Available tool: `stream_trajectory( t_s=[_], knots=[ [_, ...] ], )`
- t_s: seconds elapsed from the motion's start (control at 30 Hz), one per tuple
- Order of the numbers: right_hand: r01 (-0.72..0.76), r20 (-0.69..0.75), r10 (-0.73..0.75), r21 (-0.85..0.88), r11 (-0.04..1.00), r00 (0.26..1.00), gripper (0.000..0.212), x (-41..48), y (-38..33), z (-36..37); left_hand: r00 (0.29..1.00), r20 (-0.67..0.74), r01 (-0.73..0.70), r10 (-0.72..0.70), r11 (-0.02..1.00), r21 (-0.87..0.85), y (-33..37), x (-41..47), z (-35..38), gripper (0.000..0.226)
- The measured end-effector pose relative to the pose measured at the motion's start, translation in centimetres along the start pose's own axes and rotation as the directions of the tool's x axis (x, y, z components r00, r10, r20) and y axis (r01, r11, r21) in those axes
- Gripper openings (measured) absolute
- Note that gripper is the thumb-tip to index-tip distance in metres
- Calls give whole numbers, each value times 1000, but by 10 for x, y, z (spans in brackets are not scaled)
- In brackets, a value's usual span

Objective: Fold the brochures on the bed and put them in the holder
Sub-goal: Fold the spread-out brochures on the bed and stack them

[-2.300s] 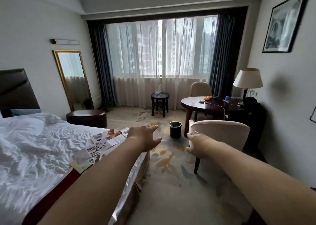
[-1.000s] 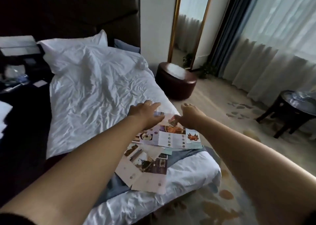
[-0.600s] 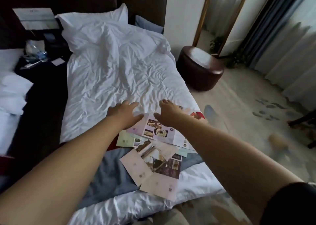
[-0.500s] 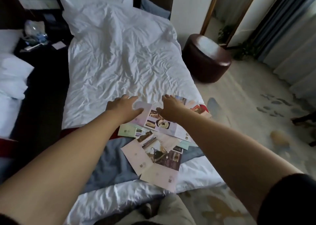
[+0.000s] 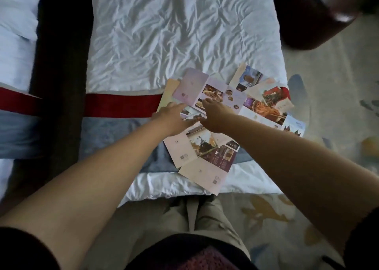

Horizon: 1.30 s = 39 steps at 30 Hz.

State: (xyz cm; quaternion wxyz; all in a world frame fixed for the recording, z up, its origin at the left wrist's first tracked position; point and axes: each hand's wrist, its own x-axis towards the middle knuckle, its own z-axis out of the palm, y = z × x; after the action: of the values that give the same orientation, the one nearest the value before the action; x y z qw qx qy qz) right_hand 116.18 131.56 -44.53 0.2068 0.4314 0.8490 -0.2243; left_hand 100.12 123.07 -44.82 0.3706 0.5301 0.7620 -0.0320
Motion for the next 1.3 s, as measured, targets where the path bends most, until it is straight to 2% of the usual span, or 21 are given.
stream_trajectory(
  t_s=[0.13, 0.33, 0.43, 0.53, 0.7, 0.8, 0.93, 1.13, 1.3],
  knots=[
    [-8, 73, 3, 74, 997, 997, 57, 28, 15, 34, 999, 48, 20, -19, 1000, -22, -12, 35, 43, 74],
    [-111, 172, 71, 237, 965, 983, 63, 88, 56, 95, 984, 166, 56, -65, 997, 62, -22, 105, 108, 76],
    [-210, 235, 154, 236, 949, 960, 72, 121, 83, 129, 977, 208, 33, -50, 996, 83, -11, 144, 138, 78],
    [-239, 245, 184, 218, 946, 952, 75, 147, 107, 165, 979, 200, 2, -27, 992, 123, -2, 178, 165, 76],
    [-200, 170, 175, 150, 968, 970, 79, 181, 137, 208, 984, 175, -16, -19, 980, 200, -13, 225, 194, 79],
    [-196, 117, 181, 131, 972, 977, 78, 198, 150, 228, 996, 88, -14, -5, 977, 212, -18, 262, 194, 82],
    [-185, 106, 165, 223, 957, 981, 72, 204, 158, 255, 999, -37, 6, 2, 973, 230, -19, 303, 191, 78],
    [-29, 57, 18, 203, 979, 998, 69, 177, 169, 299, 994, -112, 25, -2, 979, 202, -27, 311, 219, 86],
    [93, 62, -103, 140, 986, 993, 67, 141, 165, 330, 990, -135, 65, -43, 984, 166, -50, 286, 251, 104]
  ],
)
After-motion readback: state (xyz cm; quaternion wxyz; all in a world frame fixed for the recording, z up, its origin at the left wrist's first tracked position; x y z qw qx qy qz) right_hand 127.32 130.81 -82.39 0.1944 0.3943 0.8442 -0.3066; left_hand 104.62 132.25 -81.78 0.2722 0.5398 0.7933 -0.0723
